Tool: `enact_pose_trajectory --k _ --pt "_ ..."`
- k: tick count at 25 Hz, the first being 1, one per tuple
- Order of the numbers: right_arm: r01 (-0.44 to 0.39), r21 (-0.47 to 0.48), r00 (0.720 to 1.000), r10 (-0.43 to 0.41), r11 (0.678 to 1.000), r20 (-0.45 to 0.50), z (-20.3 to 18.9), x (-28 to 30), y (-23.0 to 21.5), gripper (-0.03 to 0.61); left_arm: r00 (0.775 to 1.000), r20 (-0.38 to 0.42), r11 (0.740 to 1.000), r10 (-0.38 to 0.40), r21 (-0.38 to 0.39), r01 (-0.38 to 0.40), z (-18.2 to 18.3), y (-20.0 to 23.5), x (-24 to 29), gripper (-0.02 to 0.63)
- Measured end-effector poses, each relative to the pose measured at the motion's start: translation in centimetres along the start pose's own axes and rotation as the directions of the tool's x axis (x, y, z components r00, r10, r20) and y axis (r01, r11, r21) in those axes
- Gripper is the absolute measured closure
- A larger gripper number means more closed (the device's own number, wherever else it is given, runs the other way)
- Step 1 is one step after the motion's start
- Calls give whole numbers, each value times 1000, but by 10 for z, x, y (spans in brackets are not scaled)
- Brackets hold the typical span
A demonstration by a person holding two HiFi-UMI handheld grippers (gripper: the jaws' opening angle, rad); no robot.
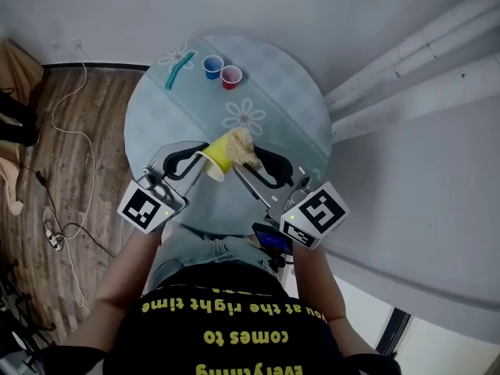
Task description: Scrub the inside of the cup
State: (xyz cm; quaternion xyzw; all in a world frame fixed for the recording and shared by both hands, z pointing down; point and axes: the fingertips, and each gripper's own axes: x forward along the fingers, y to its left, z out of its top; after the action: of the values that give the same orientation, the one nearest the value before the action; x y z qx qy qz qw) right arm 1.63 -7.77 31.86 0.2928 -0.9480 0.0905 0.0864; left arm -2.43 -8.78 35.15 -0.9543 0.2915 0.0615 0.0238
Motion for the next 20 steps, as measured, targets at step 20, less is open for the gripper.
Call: enact_pose_trajectory --k 20 --pt "-63 0 997 63 998 -41 2 15 10 443 999 -44 999 -25 43 27 -14 0 3 597"
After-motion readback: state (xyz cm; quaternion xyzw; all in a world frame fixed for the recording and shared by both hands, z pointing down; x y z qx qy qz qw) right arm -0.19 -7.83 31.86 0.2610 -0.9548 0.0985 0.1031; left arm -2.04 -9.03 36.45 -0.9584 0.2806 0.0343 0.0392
